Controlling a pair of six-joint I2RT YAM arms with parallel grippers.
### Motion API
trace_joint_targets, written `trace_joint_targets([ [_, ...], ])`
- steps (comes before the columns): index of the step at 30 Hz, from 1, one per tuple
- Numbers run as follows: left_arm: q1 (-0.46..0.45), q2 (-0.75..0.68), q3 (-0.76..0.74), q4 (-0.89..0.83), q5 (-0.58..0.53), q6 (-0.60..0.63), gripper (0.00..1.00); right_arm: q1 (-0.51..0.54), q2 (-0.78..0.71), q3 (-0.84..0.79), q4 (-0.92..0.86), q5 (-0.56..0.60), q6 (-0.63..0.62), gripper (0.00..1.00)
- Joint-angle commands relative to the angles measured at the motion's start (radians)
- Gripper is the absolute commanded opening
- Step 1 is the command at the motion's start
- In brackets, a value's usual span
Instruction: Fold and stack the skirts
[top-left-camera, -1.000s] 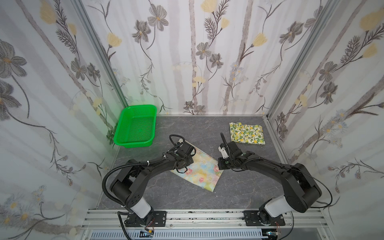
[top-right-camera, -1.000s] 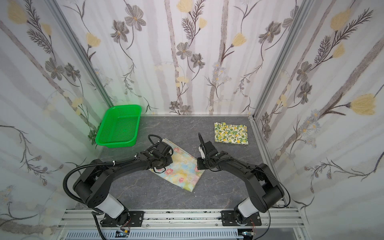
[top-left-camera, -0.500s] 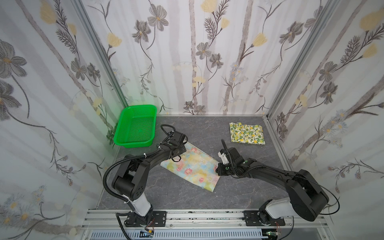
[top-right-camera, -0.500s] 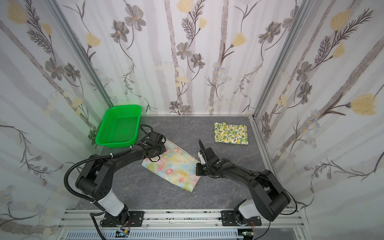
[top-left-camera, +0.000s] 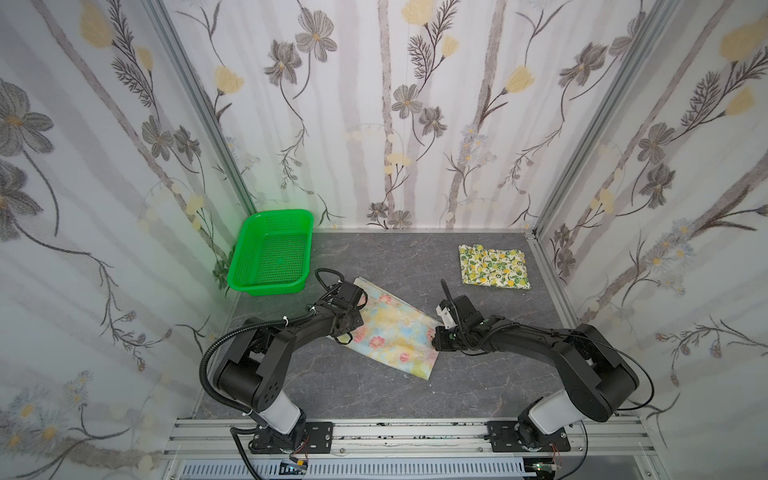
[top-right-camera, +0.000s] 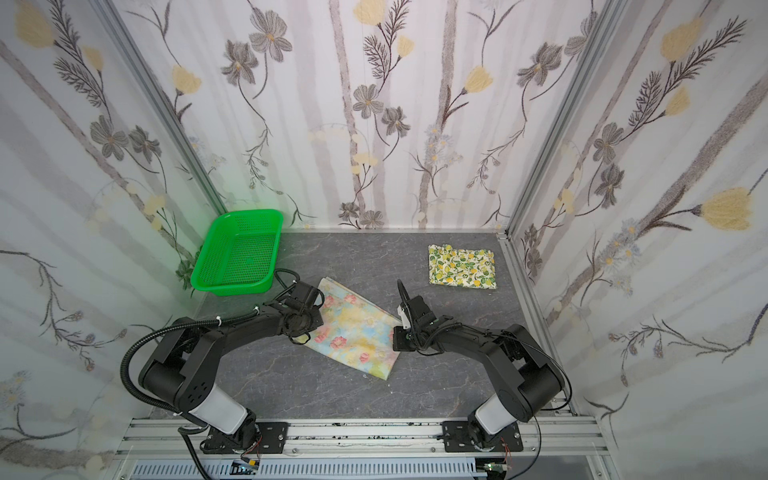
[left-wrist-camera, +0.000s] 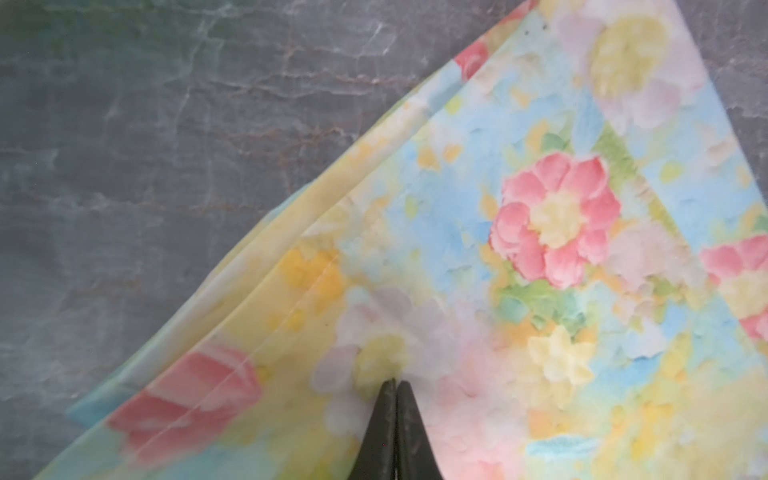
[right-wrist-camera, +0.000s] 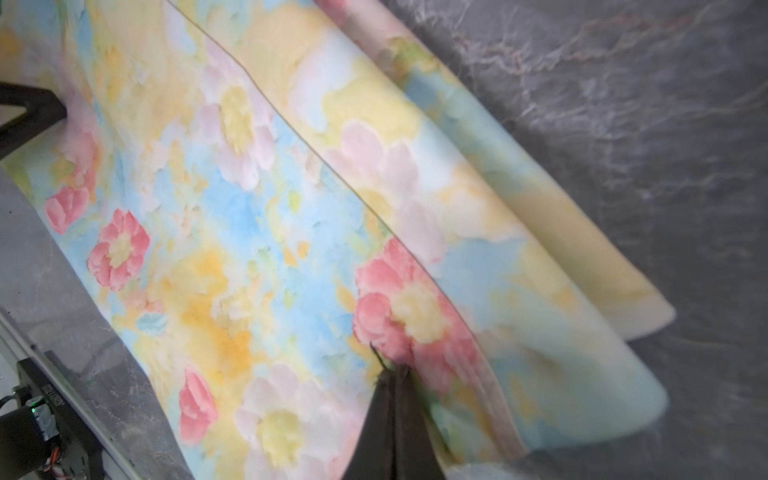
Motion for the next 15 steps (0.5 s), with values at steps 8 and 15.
trace_joint_targets([
  [8,-0.057,-0.191,-0.143,-0.002,0.04,-0.119,0.0,-0.083,0.065,0.143,-0.096,0.098,-0.168,0.0],
  [15,-0.063,-0.313,-0.162,-0.006,0.063,-0.108,0.0,-0.037,-0.054,0.214,-0.204,0.088,-0.148,0.0],
])
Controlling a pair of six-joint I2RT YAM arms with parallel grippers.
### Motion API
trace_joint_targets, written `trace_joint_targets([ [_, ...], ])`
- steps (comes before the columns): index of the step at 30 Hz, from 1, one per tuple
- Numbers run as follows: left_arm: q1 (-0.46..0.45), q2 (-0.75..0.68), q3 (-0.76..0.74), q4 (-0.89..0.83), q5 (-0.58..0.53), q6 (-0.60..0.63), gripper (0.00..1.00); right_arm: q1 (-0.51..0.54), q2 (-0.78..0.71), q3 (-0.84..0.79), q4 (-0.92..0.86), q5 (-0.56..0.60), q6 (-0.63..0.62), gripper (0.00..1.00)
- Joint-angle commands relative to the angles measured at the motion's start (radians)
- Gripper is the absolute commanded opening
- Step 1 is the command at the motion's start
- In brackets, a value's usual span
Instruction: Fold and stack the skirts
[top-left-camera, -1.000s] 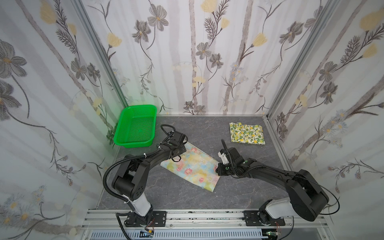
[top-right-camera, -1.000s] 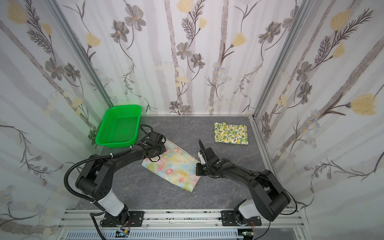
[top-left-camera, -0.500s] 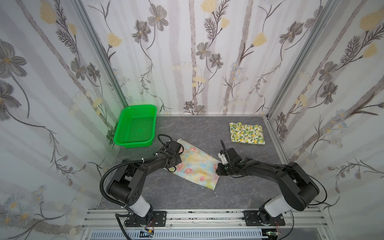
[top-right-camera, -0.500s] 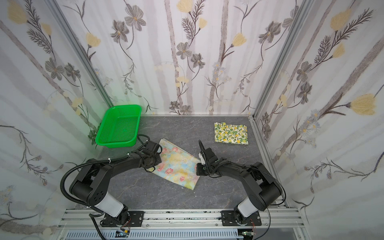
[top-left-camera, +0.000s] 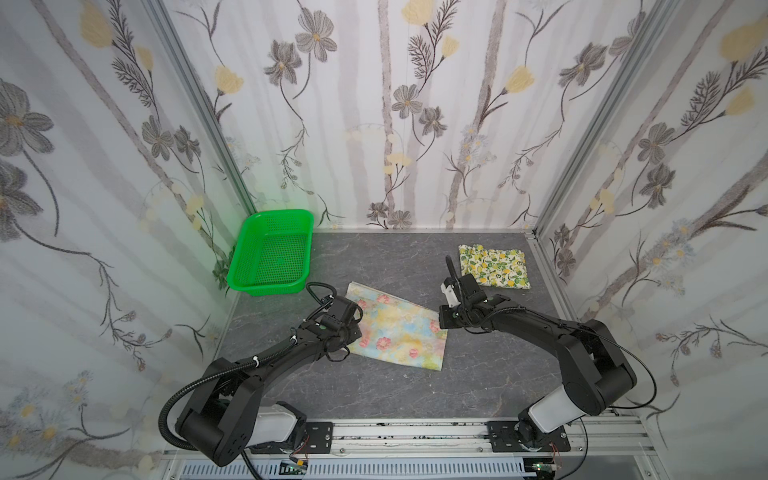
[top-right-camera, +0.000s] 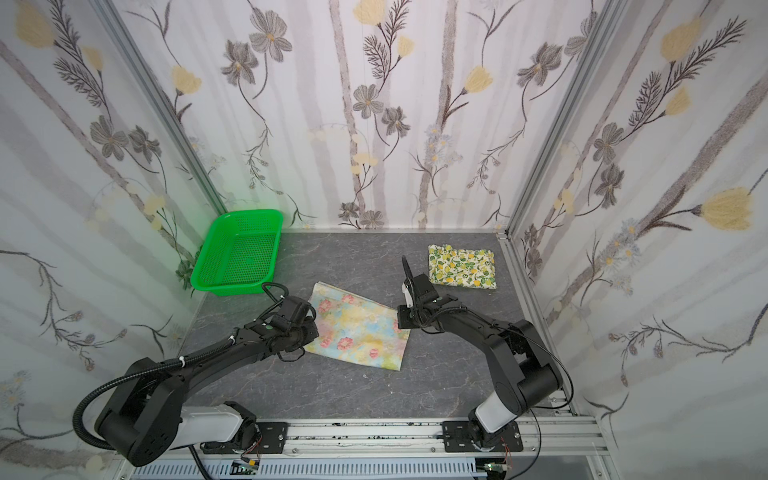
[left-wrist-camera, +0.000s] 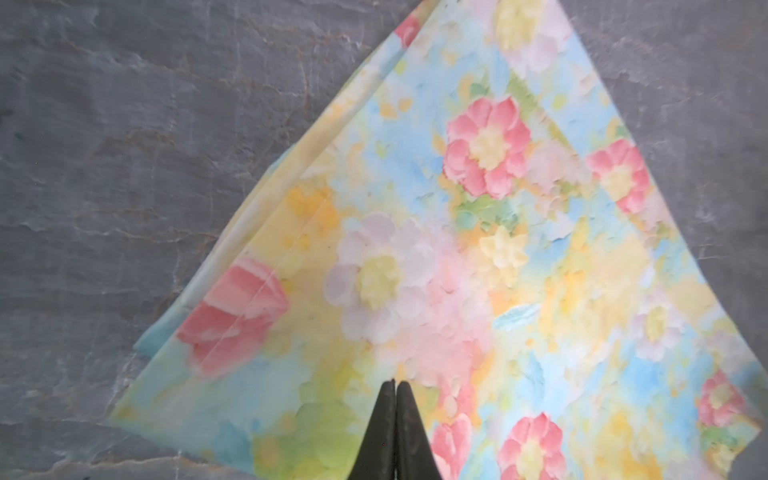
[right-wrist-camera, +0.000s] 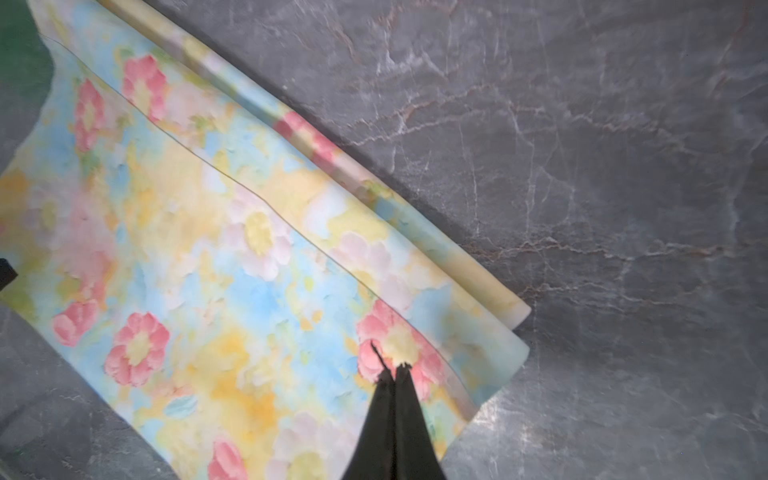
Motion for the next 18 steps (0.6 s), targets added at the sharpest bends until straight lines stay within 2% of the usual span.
trace_joint_targets([
  [1,0.003,-0.026,-0.008,-0.01,0.012,0.01,0.0,0.047,-0.059,-0.008,-0.035,-0.038,0.028,0.0],
  [5,0.016,-0.021,-0.019,-0.024,0.012,0.023,0.0,0.133,-0.128,-0.081,0.02,-0.103,0.12,0.0],
  [9,0.039,-0.009,-0.033,-0.042,0.004,0.028,0.0,0.202,-0.131,-0.156,0.104,-0.15,0.211,0.0],
  [13,0.074,-0.022,-0.064,-0.058,-0.001,0.035,0.0,0.226,-0.127,-0.263,0.176,-0.183,0.272,0.0],
  [18,0.105,-0.014,-0.102,-0.064,0.014,0.04,0.0,0.23,-0.119,-0.331,0.198,-0.181,0.29,0.0],
])
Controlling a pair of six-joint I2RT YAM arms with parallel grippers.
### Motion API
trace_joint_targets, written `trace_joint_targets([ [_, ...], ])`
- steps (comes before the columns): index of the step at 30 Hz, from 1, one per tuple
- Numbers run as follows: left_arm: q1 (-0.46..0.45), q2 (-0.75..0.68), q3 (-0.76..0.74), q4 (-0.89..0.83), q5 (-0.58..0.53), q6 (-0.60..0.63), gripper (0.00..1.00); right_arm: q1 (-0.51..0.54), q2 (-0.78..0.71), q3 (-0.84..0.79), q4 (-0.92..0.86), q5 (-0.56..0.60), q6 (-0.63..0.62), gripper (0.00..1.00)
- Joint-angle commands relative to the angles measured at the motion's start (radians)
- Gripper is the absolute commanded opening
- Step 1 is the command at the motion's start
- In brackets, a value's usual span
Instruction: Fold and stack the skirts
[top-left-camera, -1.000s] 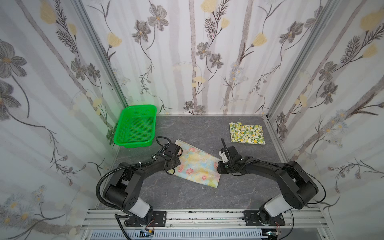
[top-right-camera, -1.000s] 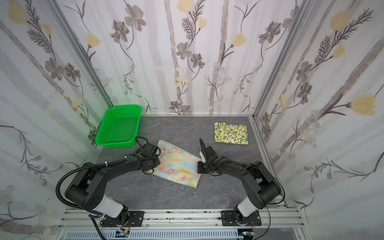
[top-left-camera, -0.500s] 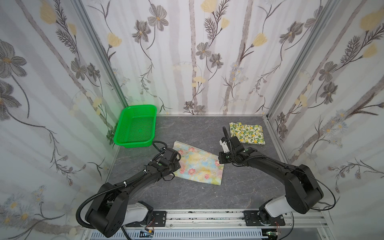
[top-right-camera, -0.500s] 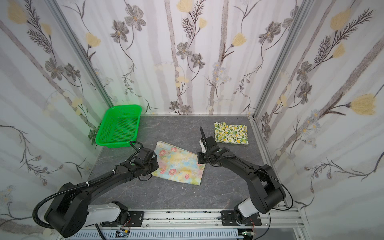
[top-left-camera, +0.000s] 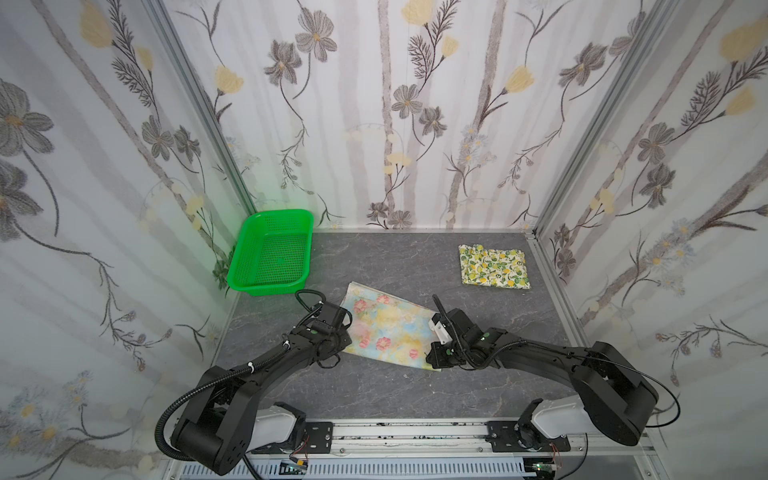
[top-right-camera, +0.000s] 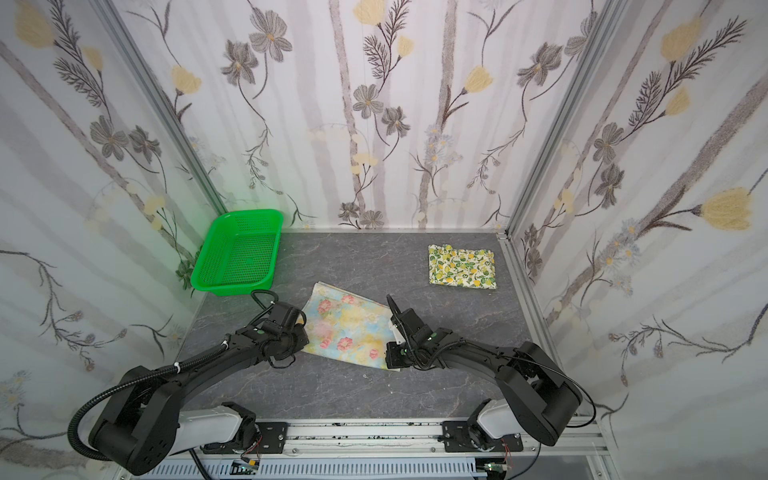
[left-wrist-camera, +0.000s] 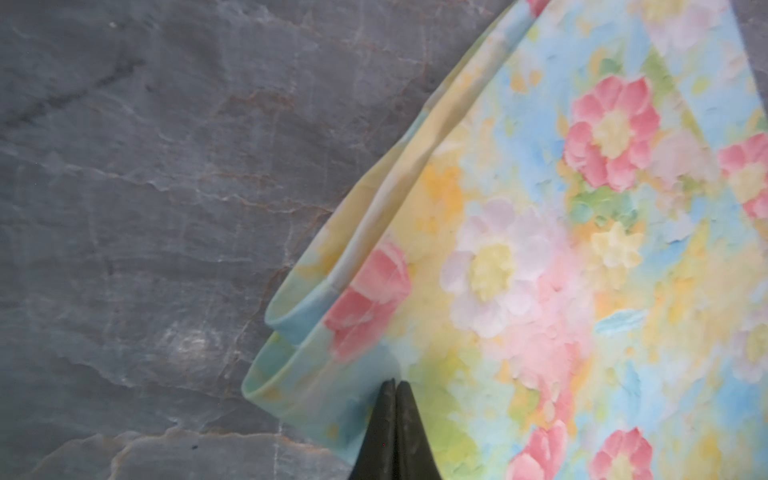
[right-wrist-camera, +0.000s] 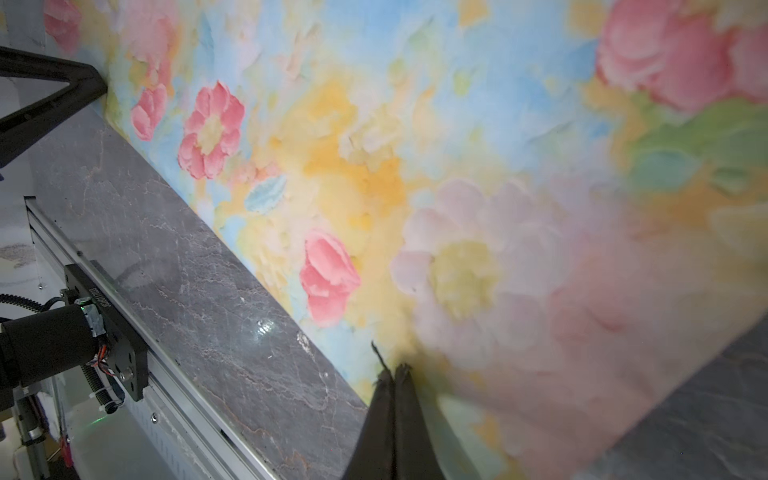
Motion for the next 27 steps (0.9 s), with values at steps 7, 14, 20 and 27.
trace_joint_targets([
  [7,0.006,-0.009,-0.06,-0.023,0.046,-0.022,0.0,0.0,0.006,-0.065,0.036,0.021,0.054,0.0],
  [14,-0.009,-0.107,-0.024,-0.105,0.068,-0.029,0.0,-0.042,-0.038,-0.054,-0.015,0.02,0.044,0.0],
  [20,0.033,-0.056,0.238,-0.204,-0.034,0.099,0.07,-0.059,-0.094,0.044,-0.11,0.06,-0.002,0.0],
  [27,0.096,0.244,0.542,-0.138,-0.131,0.233,0.49,-0.069,-0.074,0.099,-0.106,0.051,-0.012,0.08],
])
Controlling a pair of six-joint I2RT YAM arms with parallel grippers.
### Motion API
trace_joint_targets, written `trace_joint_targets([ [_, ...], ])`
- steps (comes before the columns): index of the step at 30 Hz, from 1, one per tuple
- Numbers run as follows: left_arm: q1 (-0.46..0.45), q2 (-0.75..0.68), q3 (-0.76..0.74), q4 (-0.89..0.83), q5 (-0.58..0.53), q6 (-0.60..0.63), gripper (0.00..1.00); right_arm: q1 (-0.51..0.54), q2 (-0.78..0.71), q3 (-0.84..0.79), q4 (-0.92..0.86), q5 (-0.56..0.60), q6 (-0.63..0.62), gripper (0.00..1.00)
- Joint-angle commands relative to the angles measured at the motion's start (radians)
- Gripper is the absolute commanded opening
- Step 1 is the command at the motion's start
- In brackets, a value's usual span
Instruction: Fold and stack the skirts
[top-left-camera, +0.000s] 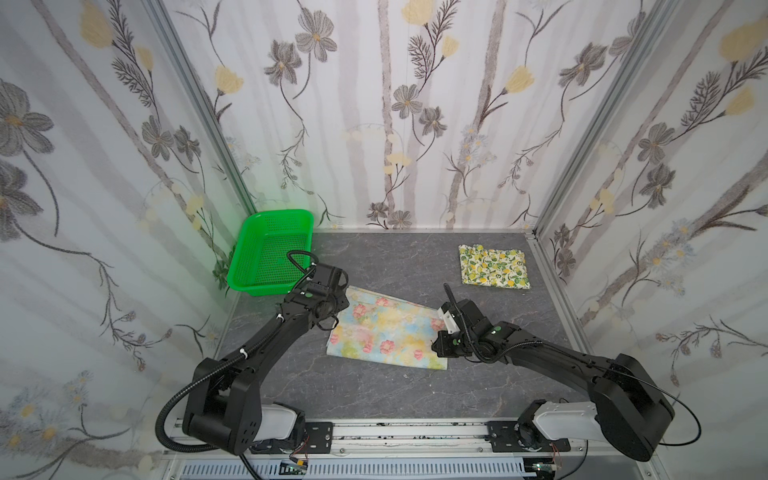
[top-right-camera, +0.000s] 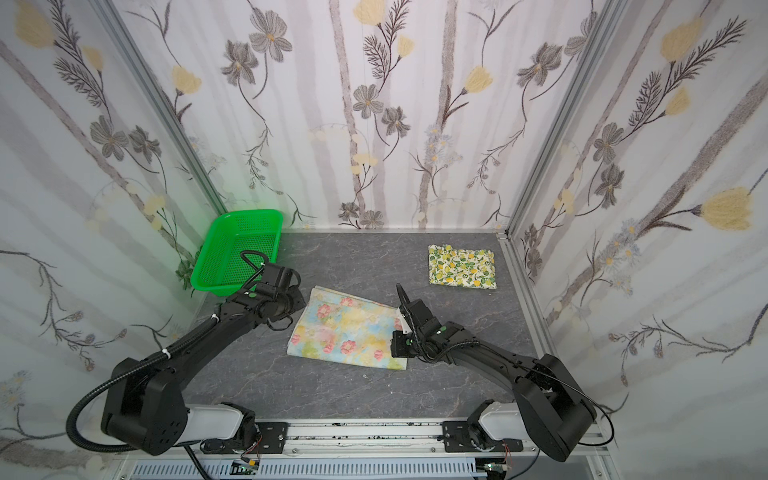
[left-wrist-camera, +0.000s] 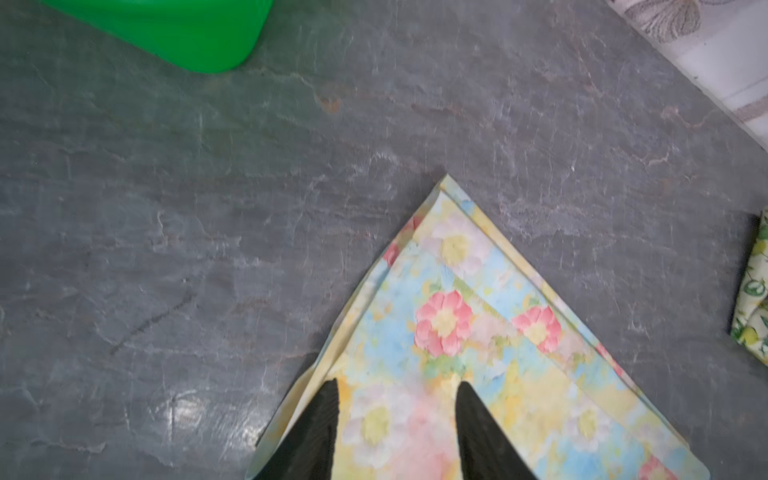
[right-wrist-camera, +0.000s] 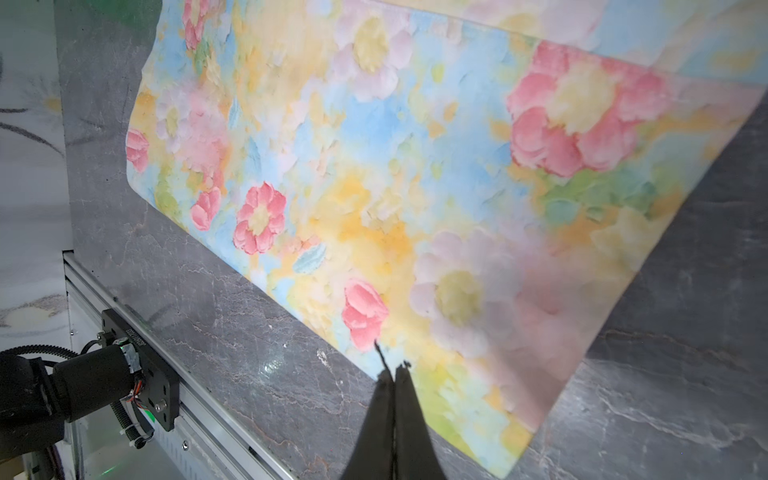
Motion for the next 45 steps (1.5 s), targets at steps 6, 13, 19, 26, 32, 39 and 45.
trace_joint_targets([
  [6,0.035,0.372,0.2,0.159,0.052,0.166,0.47,-0.005,0.041,0.045,0.015,0.001,-0.017,0.09],
  [13,0.035,0.472,0.253,0.205,0.079,0.169,0.43,-0.012,0.04,0.055,0.017,-0.003,-0.01,0.09],
  [19,0.035,0.503,0.268,0.209,0.092,0.175,0.23,-0.019,0.054,0.053,0.016,-0.01,-0.015,0.09],
  [26,0.035,0.494,0.254,0.209,0.09,0.18,0.0,-0.02,0.071,0.054,0.018,-0.018,-0.02,0.09],
  [32,0.04,0.467,0.249,0.21,0.067,0.171,0.0,-0.021,0.071,0.051,0.018,-0.021,-0.021,0.09],
  [39,0.04,0.408,0.252,0.212,0.057,0.167,0.0,-0.021,0.071,0.048,0.024,-0.025,-0.015,0.08],
  [45,0.044,0.418,0.267,0.213,0.037,0.176,0.0,-0.021,0.071,0.05,0.026,-0.03,-0.014,0.08],
])
